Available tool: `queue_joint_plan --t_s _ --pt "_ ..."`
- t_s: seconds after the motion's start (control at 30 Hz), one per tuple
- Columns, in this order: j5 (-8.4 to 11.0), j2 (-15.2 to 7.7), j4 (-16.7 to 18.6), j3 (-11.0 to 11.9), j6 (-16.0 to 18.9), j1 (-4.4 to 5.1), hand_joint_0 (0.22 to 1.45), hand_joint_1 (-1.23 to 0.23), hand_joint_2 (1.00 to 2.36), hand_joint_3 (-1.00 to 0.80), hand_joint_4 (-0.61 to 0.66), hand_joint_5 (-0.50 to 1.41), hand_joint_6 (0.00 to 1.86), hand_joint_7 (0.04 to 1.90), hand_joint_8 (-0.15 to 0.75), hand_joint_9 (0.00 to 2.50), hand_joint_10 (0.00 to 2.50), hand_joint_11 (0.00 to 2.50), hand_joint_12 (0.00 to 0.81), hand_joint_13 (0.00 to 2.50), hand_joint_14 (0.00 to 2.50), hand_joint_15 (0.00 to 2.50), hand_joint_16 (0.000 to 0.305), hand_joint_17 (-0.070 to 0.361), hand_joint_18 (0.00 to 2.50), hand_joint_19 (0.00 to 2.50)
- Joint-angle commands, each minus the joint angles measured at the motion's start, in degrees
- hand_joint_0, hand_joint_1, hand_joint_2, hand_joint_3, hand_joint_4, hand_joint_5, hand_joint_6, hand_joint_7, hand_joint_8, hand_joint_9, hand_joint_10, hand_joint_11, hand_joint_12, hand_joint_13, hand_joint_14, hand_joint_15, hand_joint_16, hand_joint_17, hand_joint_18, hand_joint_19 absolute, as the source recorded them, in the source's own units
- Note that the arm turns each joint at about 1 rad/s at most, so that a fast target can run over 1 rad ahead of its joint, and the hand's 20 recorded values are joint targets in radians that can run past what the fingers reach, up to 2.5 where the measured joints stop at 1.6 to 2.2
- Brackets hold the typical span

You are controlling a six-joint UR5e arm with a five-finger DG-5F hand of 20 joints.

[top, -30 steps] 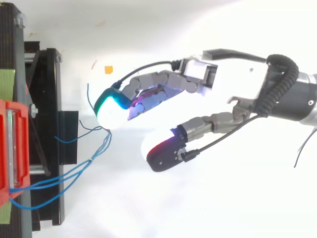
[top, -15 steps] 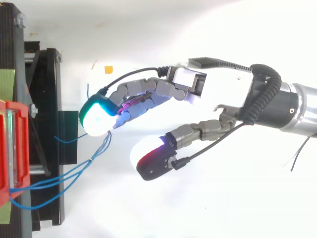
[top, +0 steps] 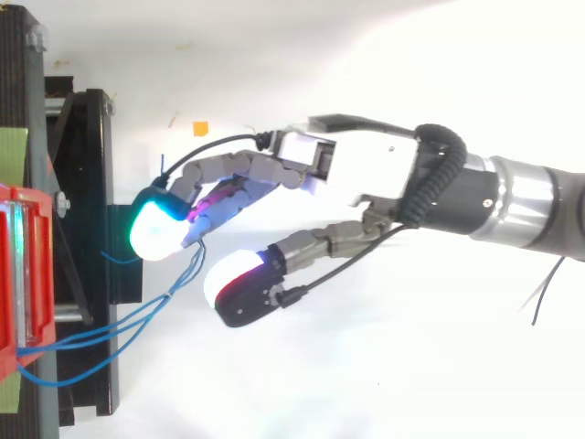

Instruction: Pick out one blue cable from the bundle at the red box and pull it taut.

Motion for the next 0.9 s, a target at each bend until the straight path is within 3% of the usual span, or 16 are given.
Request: queue_joint_plan --t_s 0.0,0.1,0.47,0.57,0.73,0.87 --pt "-1.67 -2.7 -0.3 3.1 2.3 -0.22 0.60 -0.62 1.01 -0.41 0.29 -0.12 0.50 0.89 0.266 0.78 0.00 0.08 0.381 0.71 0.01 0.32 0.049 0.110 0.54 0.59" --pt "-3.08 -2.8 0.1 3.7 3.6 -0.31 0.60 -0.62 1.01 -0.42 0.28 -0.12 0.50 0.94 0.263 0.77 0.00 0.09 0.381 0.71 0.01 0.33 0.049 0.111 0.54 0.61" --pt "-4.22 -2.8 2.2 3.6 4.1 -0.57 0.58 -0.62 1.01 -0.43 0.26 -0.12 0.50 1.01 0.273 0.78 0.01 0.13 0.385 0.74 0.01 0.36 0.051 0.114 0.56 0.64" --pt "-5.28 -2.8 3.5 3.6 4.4 -0.66 0.64 -0.64 1.01 -0.31 0.23 -0.11 0.50 1.09 0.271 0.78 0.00 0.14 0.380 0.74 0.01 0.36 0.050 0.114 0.57 0.64" --pt "-6.59 -2.9 4.5 3.6 4.1 -0.66 0.63 -0.66 1.01 -0.31 0.22 -0.11 0.50 1.10 0.270 0.78 0.01 0.14 0.383 0.74 0.01 0.37 0.051 0.114 0.58 0.65" --pt "-6.59 -2.9 4.9 3.6 3.1 -0.66 0.63 -0.66 1.01 -0.33 0.23 -0.11 0.50 1.10 0.271 0.78 0.01 0.14 0.383 0.75 0.01 0.37 0.051 0.114 0.58 0.66"
